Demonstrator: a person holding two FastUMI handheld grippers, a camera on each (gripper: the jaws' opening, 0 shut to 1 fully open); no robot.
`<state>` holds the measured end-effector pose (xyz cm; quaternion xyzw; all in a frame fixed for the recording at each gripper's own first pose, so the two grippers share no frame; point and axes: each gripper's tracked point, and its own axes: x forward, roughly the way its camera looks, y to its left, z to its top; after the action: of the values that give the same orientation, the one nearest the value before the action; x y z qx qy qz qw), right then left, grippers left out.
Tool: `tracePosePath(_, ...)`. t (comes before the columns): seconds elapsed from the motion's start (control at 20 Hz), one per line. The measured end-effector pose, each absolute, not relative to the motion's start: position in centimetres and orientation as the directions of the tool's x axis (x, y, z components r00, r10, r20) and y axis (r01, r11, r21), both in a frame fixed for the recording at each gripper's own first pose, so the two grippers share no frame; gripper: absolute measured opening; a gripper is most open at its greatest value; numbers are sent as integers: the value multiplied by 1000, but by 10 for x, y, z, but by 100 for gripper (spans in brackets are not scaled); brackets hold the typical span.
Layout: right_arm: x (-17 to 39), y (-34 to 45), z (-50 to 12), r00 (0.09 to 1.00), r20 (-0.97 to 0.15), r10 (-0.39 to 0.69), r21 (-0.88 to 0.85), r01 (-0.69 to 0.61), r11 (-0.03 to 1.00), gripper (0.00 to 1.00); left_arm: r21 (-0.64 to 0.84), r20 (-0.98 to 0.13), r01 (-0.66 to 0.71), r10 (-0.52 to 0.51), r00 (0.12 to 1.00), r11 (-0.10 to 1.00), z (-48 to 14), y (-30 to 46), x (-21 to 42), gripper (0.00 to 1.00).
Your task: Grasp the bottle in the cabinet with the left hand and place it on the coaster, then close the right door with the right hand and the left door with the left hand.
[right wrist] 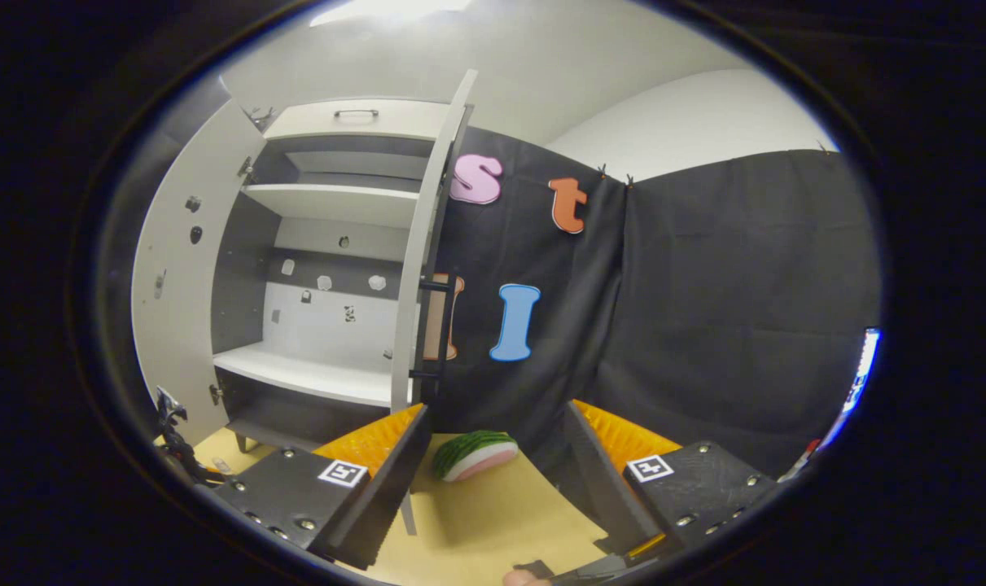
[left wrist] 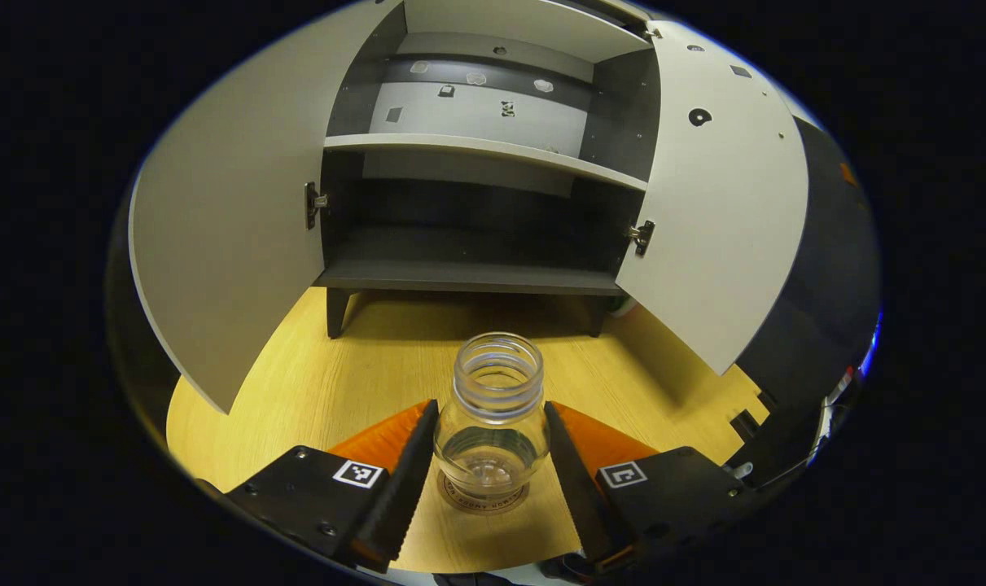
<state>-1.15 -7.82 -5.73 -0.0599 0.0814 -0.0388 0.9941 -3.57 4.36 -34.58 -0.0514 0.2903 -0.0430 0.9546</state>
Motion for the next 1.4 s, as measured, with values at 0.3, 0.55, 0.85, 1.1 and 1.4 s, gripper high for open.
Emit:
tracePosePath(0.3,-10,-84,-64,981,-169,-97,-110,79,991,100,-114,-576,57,-112,809,992,-347,38,-31,82)
tracePosePath(0.55,-9,-90,-66,979,-174,-108,-100,92,991,100,-94,-592,66,-109,798,993,-349,35,-27,83)
tracePosePath(0.85,-9,-92,-69,978,-176,-108,-98,92,991,100,-76,-603,46,-83,793,996,-350,38,-28,98)
tracePosePath(1.1,-11,-93,-76,976,-190,-107,-98,90,991,100,-55,-588,60,-81,805,997,-339,39,-31,98)
tracePosePath(1.4,-11,-95,-79,975,-197,-107,-92,90,992,100,-48,-528,88,-100,843,995,-304,31,-28,98)
